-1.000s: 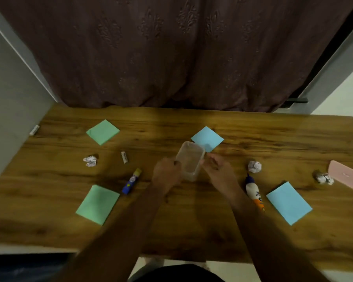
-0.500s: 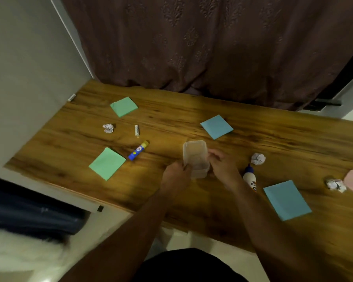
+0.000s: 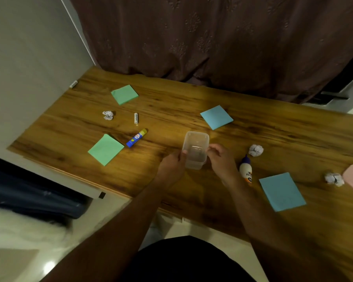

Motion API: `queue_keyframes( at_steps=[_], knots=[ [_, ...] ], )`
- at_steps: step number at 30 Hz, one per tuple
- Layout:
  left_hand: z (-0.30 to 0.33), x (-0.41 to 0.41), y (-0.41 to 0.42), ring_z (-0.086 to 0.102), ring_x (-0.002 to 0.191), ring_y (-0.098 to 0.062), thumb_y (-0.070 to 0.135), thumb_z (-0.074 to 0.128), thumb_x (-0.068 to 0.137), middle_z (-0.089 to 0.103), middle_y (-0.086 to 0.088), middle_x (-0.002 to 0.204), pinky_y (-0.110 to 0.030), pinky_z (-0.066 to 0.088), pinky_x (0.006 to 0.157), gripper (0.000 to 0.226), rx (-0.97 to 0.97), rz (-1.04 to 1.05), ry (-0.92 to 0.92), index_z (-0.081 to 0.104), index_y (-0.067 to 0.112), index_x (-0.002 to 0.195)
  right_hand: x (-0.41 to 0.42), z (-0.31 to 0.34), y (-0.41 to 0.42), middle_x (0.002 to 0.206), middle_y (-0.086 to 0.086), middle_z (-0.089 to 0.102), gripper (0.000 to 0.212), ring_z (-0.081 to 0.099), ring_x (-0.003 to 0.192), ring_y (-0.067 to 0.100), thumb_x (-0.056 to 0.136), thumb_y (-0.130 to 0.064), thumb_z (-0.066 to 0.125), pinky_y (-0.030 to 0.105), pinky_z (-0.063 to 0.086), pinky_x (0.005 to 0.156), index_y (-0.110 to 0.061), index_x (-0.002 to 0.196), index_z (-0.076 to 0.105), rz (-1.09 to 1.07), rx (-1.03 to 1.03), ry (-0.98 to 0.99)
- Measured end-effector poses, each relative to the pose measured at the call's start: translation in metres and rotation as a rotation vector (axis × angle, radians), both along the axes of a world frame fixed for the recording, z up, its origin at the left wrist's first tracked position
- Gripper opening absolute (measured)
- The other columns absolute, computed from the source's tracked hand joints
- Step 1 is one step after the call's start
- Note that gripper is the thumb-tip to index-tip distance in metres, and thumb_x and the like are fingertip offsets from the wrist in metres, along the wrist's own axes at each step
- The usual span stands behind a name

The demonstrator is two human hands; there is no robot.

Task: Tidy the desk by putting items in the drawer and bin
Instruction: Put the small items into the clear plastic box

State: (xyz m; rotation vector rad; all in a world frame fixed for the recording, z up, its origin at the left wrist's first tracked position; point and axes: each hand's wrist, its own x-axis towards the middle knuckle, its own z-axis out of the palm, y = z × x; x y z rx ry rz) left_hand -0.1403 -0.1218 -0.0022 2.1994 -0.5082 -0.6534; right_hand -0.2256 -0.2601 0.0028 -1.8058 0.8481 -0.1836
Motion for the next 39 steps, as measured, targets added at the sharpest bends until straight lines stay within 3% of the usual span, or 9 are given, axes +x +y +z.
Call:
queue_keyframes(
  at_steps=[9, 12, 14, 19, 21, 26, 31, 37, 39],
  knots=[
    [-0.001, -0.001, 0.003, 0.067, 0.095, -0.023, 0.058, 0.033, 0.097, 0.067, -0.006, 0.113, -0.048, 0.057, 0.081, 0.053, -0.051, -0.004, 0.017, 0.059, 0.019, 0.122, -0.005, 0.002, 0.001, 0.123, -0.005, 0.057, 0.042, 0.056, 0.108, 0.014, 0.098, -0.039, 0.048, 0.039, 0.052, 0.088, -0.018, 0.135, 0.050, -0.060, 0.007, 0.004],
    [0.003, 0.008, 0.010, 0.067, 0.090, -0.020, 0.054, 0.040, 0.096, 0.070, -0.003, 0.099, -0.047, 0.057, 0.080, 0.045, -0.070, 0.045, -0.023, 0.063, 0.021, 0.117, -0.001, 0.015, 0.000, 0.109, -0.006, 0.055, 0.040, 0.056, 0.108, 0.016, 0.098, -0.036, 0.053, 0.030, 0.044, 0.083, -0.013, 0.130, 0.053, -0.195, -0.162, -0.120],
    [0.005, 0.019, 0.019, 0.067, 0.091, -0.022, 0.051, 0.048, 0.093, 0.071, -0.004, 0.098, -0.047, 0.057, 0.080, 0.041, -0.065, 0.095, -0.041, 0.063, 0.021, 0.116, 0.004, 0.025, 0.000, 0.114, -0.001, 0.061, 0.036, 0.057, 0.110, 0.018, 0.096, -0.033, 0.057, 0.028, 0.044, 0.083, -0.012, 0.125, 0.056, -0.225, -0.292, -0.190],
    [0.013, 0.048, 0.049, 0.067, 0.091, -0.018, 0.055, 0.057, 0.086, 0.070, 0.001, 0.098, -0.042, 0.057, 0.084, 0.044, -0.095, 0.275, -0.007, 0.064, 0.020, 0.111, 0.041, 0.047, 0.015, 0.120, -0.004, 0.057, 0.034, 0.053, 0.104, 0.006, 0.094, -0.037, 0.058, 0.018, 0.042, 0.072, -0.020, 0.124, 0.056, -0.122, -0.404, -0.220],
    [0.013, 0.061, 0.062, 0.066, 0.092, -0.016, 0.050, 0.058, 0.088, 0.069, 0.001, 0.098, -0.042, 0.057, 0.085, 0.039, -0.114, 0.313, -0.006, 0.063, 0.020, 0.112, 0.061, 0.050, 0.030, 0.115, -0.005, 0.058, 0.030, 0.056, 0.103, 0.009, 0.094, -0.036, 0.058, 0.021, 0.047, 0.074, -0.020, 0.119, 0.058, -0.061, -0.402, -0.255],
    [0.017, 0.096, 0.098, 0.065, 0.090, -0.019, 0.053, 0.058, 0.087, 0.067, 0.004, 0.096, -0.046, 0.058, 0.079, 0.035, -0.146, 0.357, -0.007, 0.064, 0.025, 0.107, 0.110, 0.050, 0.068, 0.114, -0.006, 0.060, 0.026, 0.057, 0.104, 0.010, 0.094, -0.036, 0.058, 0.023, 0.048, 0.072, -0.024, 0.118, 0.058, 0.115, -0.358, -0.176],
    [0.019, 0.139, 0.146, 0.066, 0.090, -0.018, 0.046, 0.061, 0.088, 0.069, 0.006, 0.097, -0.046, 0.057, 0.082, 0.022, -0.135, 0.374, -0.027, 0.068, 0.027, 0.098, 0.180, 0.038, 0.104, 0.118, 0.001, 0.062, 0.029, 0.059, 0.107, 0.018, 0.092, -0.029, 0.062, 0.029, 0.048, 0.080, -0.019, 0.120, 0.059, 0.244, -0.371, -0.079],
    [0.024, 0.200, 0.194, 0.067, 0.090, -0.022, 0.049, 0.061, 0.086, 0.070, 0.002, 0.096, -0.044, 0.058, 0.080, 0.024, -0.084, 0.329, -0.052, 0.066, 0.030, 0.100, 0.248, 0.022, 0.128, 0.107, 0.004, 0.061, 0.025, 0.056, 0.089, 0.017, 0.095, -0.030, 0.057, 0.025, 0.040, 0.063, -0.017, 0.117, 0.058, 0.313, -0.532, 0.102],
    [0.025, 0.218, 0.203, 0.066, 0.092, -0.020, 0.048, 0.061, 0.087, 0.069, 0.003, 0.099, -0.043, 0.056, 0.083, 0.029, -0.081, 0.294, -0.043, 0.065, 0.026, 0.105, 0.264, 0.016, 0.131, 0.110, 0.008, 0.063, 0.027, 0.059, 0.094, 0.022, 0.096, -0.032, 0.053, 0.027, 0.040, 0.069, -0.015, 0.116, 0.059, 0.298, -0.571, 0.158]
  ],
)
